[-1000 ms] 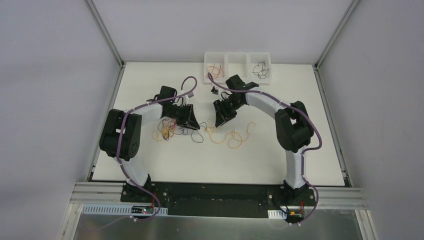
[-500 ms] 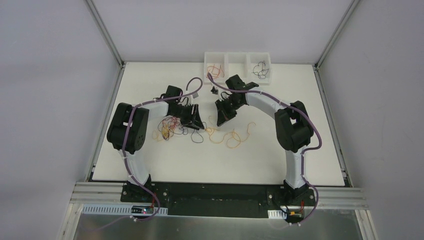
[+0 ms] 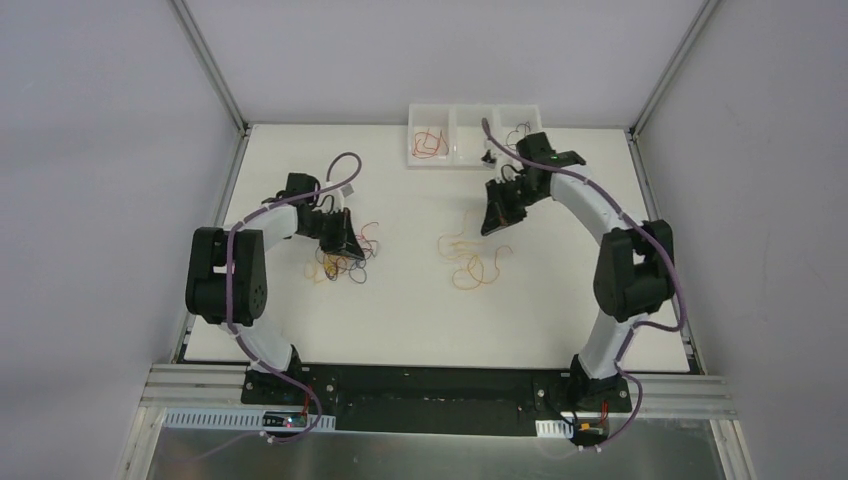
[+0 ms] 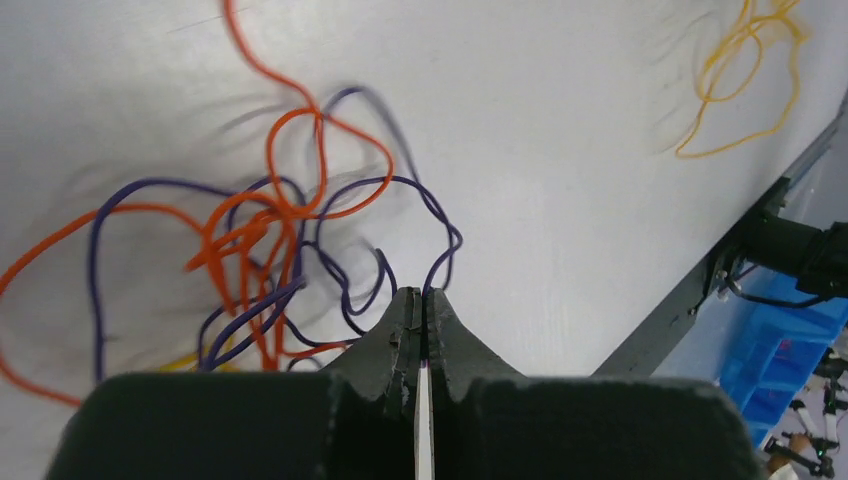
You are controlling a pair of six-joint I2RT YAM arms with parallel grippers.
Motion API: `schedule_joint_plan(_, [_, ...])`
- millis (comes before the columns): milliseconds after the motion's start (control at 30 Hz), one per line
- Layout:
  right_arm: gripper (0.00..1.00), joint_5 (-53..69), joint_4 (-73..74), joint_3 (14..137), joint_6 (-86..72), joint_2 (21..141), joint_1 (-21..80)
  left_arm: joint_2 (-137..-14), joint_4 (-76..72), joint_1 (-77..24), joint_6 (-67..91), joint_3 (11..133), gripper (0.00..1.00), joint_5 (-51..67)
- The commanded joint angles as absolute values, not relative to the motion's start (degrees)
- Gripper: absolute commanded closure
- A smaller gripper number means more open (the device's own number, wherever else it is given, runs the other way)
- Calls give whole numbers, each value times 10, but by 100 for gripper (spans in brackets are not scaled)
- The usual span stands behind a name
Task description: Untangle the cables
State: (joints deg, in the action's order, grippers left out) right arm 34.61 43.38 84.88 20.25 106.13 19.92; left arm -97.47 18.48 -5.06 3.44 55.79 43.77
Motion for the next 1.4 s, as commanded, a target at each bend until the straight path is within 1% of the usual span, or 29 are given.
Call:
schedule_joint_plan(0, [100, 364, 517, 838, 254, 985, 150, -966, 266, -16, -32, 567, 100, 392])
schedule_joint_plan(167, [100, 374, 539, 808, 273, 958, 143, -969, 270, -15, -40, 559, 100, 384])
schedule_joint_plan(267, [100, 366, 546, 802, 272, 964, 153, -973, 271, -15, -36, 561, 100, 397])
schedule_joint_plan(300, [96, 353, 550, 802, 275, 969, 158, -972, 271, -15, -33, 562, 100, 403])
schedule_joint_plan(333, [89, 338, 553, 801, 280, 976, 164, -971, 271, -15, -29, 563, 95, 412])
schedule_joint_plan(400, [76, 306, 561, 797, 300, 982, 175, -959, 272, -16, -22, 565, 76, 430])
schedule_joint_plan(433, [66, 289, 560, 795, 308, 982, 178, -952, 272, -17, -19, 566, 67, 437])
schedule_joint_plan(500, [41, 255, 549, 789, 321, 974, 188, -934, 272, -22, -14, 567, 49, 443])
schedule_joint_plan(533, [30, 247, 538, 785, 324, 968, 192, -923, 272, -25, -13, 567, 43, 445])
schedule_joint_plan(567, [21, 241, 526, 782, 325, 960, 194, -913, 272, -28, -13, 567, 39, 445])
schedule_joint_plan(633, [10, 229, 503, 777, 335, 949, 204, -895, 272, -31, -9, 569, 33, 443])
schedule_joint_plan(667, [8, 222, 495, 776, 346, 945, 212, -887, 272, -32, -6, 572, 31, 444])
schedule_joint_plan(767, [5, 178, 461, 762, 383, 940, 245, -867, 272, -32, -2, 582, 28, 441])
schedule_joint_plan(867, [1, 124, 420, 753, 414, 952, 281, -854, 272, -32, 18, 595, 27, 441])
schedule_joint_plan(1100, [2, 91, 460, 838, 422, 1072, 300, -821, 270, -34, 47, 608, 27, 443])
schedule_joint_plan(1267, [23, 89, 438, 821, 427, 1088, 323, -805, 264, -35, 59, 607, 27, 440])
schedule_joint_plan(1367, [42, 81, 421, 794, 430, 1082, 338, -800, 257, -36, 72, 606, 27, 436])
